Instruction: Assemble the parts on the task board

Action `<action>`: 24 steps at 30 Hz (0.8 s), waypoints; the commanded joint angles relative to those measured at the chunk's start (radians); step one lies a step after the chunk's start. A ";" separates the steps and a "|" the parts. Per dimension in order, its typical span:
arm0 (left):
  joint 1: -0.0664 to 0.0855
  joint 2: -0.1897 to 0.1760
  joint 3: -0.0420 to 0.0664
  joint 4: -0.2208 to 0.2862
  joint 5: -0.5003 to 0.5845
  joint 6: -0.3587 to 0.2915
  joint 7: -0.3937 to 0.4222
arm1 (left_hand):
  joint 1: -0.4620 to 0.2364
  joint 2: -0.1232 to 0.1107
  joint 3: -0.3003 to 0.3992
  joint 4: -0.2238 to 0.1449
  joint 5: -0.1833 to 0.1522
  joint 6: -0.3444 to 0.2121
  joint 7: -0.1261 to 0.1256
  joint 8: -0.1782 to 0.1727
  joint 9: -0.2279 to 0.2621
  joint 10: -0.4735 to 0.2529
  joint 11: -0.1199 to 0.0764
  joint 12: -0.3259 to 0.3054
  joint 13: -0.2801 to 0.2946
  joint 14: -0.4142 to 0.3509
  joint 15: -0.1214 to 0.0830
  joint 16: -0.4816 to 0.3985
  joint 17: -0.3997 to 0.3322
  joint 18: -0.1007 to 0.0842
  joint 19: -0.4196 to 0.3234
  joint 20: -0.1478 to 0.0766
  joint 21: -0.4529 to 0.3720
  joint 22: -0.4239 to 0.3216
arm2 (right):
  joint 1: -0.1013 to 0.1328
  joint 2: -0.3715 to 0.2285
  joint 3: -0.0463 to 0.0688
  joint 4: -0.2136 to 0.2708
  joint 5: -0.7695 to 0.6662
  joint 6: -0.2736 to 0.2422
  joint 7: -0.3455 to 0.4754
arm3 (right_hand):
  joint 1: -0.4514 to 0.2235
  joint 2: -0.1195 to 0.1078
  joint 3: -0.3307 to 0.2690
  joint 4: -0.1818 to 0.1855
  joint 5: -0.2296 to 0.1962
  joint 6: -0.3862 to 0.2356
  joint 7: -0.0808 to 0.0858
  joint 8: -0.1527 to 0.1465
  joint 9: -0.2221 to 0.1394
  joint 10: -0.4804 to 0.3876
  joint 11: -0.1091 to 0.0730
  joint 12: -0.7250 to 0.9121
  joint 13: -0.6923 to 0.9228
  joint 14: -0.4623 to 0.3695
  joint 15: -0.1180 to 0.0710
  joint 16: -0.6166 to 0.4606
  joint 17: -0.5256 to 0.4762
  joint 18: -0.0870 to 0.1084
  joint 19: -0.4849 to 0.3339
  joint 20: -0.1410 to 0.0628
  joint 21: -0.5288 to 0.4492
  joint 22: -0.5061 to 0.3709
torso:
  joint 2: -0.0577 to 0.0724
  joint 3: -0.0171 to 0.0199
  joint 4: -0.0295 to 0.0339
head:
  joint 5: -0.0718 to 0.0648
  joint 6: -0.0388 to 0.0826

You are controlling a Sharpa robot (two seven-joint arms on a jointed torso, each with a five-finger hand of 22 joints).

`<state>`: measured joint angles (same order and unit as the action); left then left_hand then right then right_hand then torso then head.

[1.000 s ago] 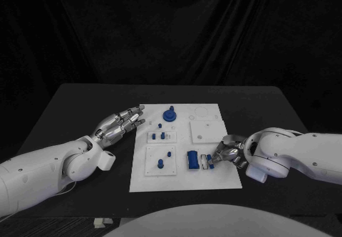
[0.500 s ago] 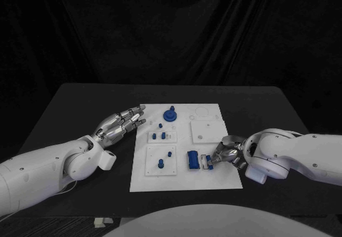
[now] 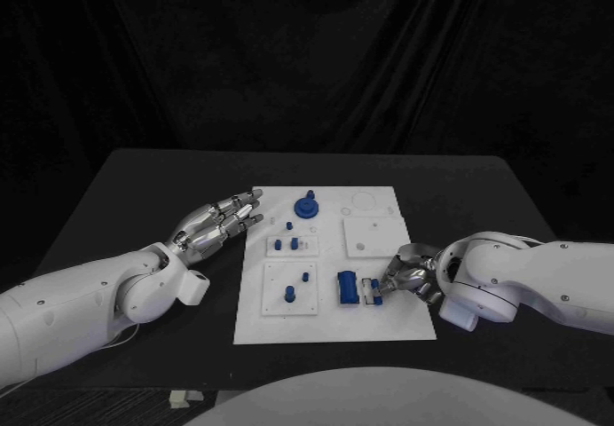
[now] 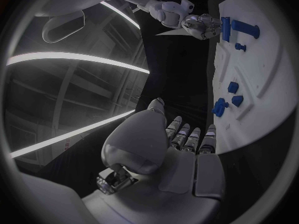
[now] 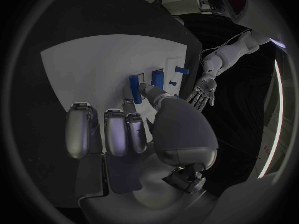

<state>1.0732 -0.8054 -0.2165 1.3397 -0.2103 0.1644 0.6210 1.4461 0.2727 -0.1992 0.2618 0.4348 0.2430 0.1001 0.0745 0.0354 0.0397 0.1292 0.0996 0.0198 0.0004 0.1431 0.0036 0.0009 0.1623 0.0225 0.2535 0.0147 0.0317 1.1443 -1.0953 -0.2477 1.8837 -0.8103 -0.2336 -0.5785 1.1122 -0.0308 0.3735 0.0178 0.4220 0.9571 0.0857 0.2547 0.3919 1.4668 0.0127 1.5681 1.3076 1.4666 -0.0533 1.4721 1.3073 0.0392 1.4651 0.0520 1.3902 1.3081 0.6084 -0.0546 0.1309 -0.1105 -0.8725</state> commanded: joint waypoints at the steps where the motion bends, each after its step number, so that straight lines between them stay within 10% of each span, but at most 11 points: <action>1: -0.001 0.003 0.001 0.001 0.005 0.013 0.007 | 0.011 0.002 0.001 -0.005 0.005 -0.002 0.002 -0.003 0.000 0.000 0.006 0.000 0.001 0.000 0.006 -0.004 -0.001 0.017 0.001 0.006 0.006 0.000 | -0.003 0.001 0.000 0.007 0.002 -0.014 -0.007 | -0.007 0.000 -0.005 0.000 0.005 -0.008 -0.001 0.003 0.001 0.104 -0.007 0.003 0.263 0.063 -0.009 0.004 0.032 0.005 0.029 -0.005 -0.002 0.203 | 0.000 -0.0003 -0.0011 | 0.002 0.000; 24: -0.001 0.006 0.001 -0.004 0.005 0.017 0.004 | 0.014 0.004 0.004 -0.008 0.008 -0.003 0.003 -0.003 -0.001 -0.001 0.007 -0.001 0.001 0.000 0.007 -0.004 -0.001 0.017 0.000 0.007 0.005 -0.001 | -0.003 -0.005 0.000 0.020 0.002 -0.038 0.003 | -0.004 0.001 -0.024 0.003 0.003 0.000 -0.006 0.014 0.006 0.104 -0.011 0.003 0.263 0.062 -0.011 0.003 0.029 0.006 0.028 -0.006 -0.005 0.202 | -0.001 0.0001 -0.0008 | 0.003 0.000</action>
<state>1.0732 -0.8017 -0.2165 1.3345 -0.2103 0.1685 0.6160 1.4501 0.2767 -0.1952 0.2577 0.4386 0.2430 0.1001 0.0745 0.0354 0.0396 0.1291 0.0995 0.0198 0.0004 0.1431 0.0036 0.0015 0.1623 0.0225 0.2535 0.0147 0.0317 1.1439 -1.0983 -0.2478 1.9007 -0.8098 -0.2550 -0.5755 1.1116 -0.0301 0.3543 0.0206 0.4220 0.9571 0.0857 0.2653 0.3970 1.4636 0.0086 1.5681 1.3076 1.4645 -0.0571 1.4721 1.3073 0.0391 1.4651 0.0520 1.3902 1.3081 0.6077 -0.0546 0.1300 -0.1074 -0.8725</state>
